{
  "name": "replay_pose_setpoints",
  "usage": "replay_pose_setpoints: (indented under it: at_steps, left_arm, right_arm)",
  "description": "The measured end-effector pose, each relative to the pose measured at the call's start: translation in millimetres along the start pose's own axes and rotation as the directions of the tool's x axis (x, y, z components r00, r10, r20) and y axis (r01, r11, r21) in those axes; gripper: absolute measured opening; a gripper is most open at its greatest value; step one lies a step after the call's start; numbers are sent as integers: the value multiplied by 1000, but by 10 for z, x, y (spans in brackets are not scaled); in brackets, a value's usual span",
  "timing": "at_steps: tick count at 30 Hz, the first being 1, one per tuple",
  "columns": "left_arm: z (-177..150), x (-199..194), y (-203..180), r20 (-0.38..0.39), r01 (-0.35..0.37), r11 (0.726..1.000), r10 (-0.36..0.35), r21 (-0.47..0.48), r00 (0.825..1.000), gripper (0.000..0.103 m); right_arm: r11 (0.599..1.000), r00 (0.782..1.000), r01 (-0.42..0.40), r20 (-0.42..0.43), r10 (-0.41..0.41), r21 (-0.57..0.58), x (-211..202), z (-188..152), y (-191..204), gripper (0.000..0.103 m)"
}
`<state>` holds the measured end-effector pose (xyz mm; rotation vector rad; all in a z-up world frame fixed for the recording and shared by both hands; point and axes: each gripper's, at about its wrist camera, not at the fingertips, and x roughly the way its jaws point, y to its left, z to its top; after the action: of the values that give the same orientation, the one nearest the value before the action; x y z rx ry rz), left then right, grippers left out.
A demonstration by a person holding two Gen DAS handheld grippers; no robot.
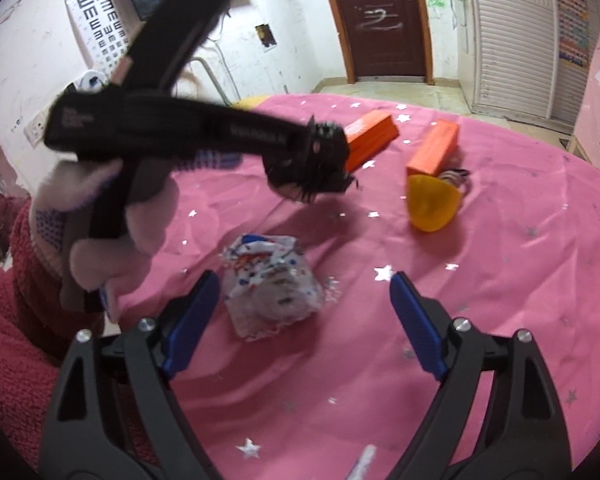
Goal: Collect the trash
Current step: 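Grasp the black plastic bag with the left gripper while the right grasps the white snack wrapper, then carry the bag and wrapper over the yellow bucket and open both grippers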
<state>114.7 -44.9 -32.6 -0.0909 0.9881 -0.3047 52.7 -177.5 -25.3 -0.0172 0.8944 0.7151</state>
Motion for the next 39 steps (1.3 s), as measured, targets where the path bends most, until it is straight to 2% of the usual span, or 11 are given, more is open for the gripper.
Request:
replay_pose_setpoints:
  at_steps: [7, 12, 13, 15, 18, 19, 28, 39]
  left_arm:
    - [32, -197, 183, 42, -6, 999, 8, -46, 999, 22]
    - [48, -230, 278, 54, -20, 998, 24, -64, 998, 22]
    - [42, -238, 290, 55, -24, 998, 28, -65, 998, 22]
    - [42, -237, 298, 55, -25, 997, 29, -69, 998, 22]
    - [23, -230, 296, 51, -27, 997, 30, -70, 998, 22]
    - [23, -229, 294, 51, -28, 997, 31, -69, 998, 22]
    - [54, -236, 107, 57, -38, 999, 40, -36, 998, 22]
    - [123, -233, -374, 59, -31, 999, 28, 44, 998, 22]
  right_arm:
    - [999, 998, -29, -52, 27, -40, 218, 22, 189, 86]
    - [997, 996, 9, -84, -16, -75, 361, 32, 283, 84]
    - [996, 996, 19, -87, -27, -83, 380, 34, 296, 73]
    - [994, 995, 52, -84, -61, -98, 397, 38, 306, 59]
    - [993, 994, 64, -77, -72, -101, 394, 50, 282, 46]
    - [993, 995, 66, -73, -73, -100, 386, 47, 275, 45]
    - [996, 998, 67, 10, -67, -52, 140, 92, 83, 44]
    - [985, 980, 138, 129, -151, 101, -381, -11, -580, 45]
